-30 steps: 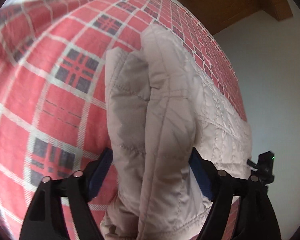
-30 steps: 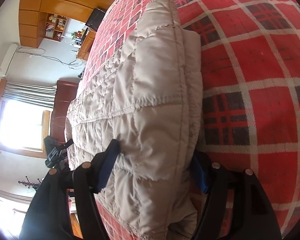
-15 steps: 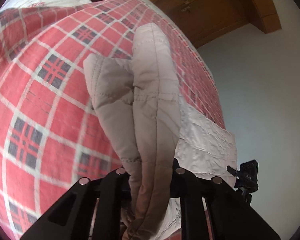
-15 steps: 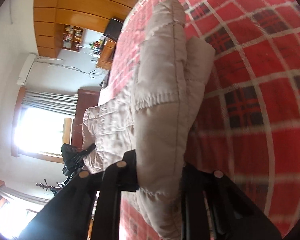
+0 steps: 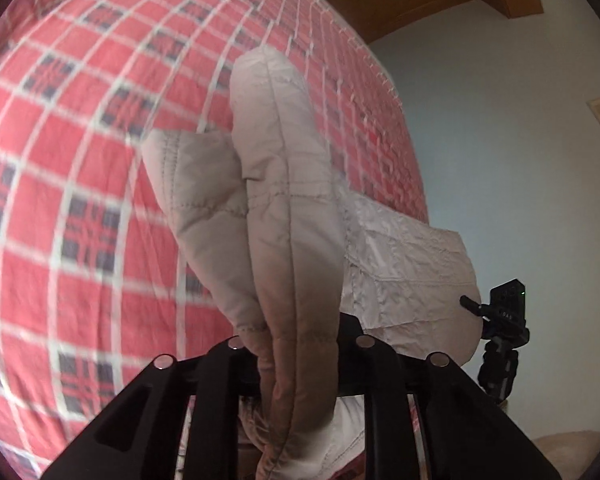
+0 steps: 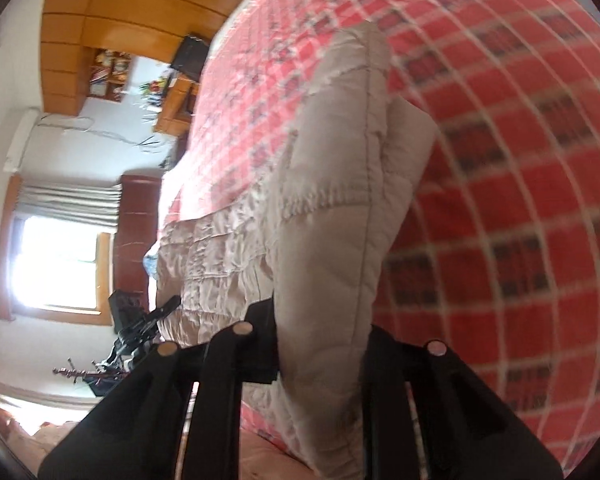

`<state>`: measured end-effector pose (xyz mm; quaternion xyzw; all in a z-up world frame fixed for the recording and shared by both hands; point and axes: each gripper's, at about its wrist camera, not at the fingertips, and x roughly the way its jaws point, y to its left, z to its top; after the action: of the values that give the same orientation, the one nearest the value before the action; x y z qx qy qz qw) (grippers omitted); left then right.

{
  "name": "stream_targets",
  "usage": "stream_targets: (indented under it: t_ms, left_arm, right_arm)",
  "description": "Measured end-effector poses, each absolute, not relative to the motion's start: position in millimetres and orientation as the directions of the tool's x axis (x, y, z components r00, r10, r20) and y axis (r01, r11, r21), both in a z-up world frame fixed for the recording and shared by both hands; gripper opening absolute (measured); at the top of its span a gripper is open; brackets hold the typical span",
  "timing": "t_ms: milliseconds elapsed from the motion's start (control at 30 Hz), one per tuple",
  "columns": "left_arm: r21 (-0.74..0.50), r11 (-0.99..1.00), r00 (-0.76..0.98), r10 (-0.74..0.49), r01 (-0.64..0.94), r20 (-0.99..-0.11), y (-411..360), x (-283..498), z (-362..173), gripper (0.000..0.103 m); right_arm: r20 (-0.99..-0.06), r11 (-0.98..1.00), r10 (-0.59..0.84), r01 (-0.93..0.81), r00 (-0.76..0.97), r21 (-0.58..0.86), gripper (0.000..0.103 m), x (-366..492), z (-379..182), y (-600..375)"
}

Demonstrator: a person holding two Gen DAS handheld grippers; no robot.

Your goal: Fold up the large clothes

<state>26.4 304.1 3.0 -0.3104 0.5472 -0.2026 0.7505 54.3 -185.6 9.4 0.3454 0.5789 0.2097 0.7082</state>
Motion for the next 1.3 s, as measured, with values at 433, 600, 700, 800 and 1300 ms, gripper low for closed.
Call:
stream_targets:
  t_ms: [433,600,700,800,1300]
  left_arm:
    - [-0.511,0.859,0.355,-0.492,0.046,-0.795,285,14,-36,0.045]
    - [-0.455,0.890,0.334,-0.441,0.038,-0.833,278,33,-27,0.049]
    - [-0.427,0.904,0.344,-0.403,0.008,-0.848,285,39,-4,0.051]
    - [-0.377,0.926,0.383,-0.344,-0.012,-0.857,297,35,19,0.054]
    - [-0.231,0.966,0.492,-0.256,0.112,-0.832,190,35,63,0.062]
  right_arm:
    - [-0.825,0.815,0.518,0.161,0.225,0.556,0.030,51,-67,-164]
    - [-0.848,0.842,0.471,0.163,0.241,0.514,0.049,43,-48,-163]
    - [-0.854,0.854,0.452,0.155,0.257,0.498,0.056,36,-38,-170]
    - [-0.860,0.865,0.414,0.164,0.297,0.474,0.055,21,-20,-180]
    - [-0.882,0.942,0.335,-0.089,0.333,0.324,0.052,20,17,-98]
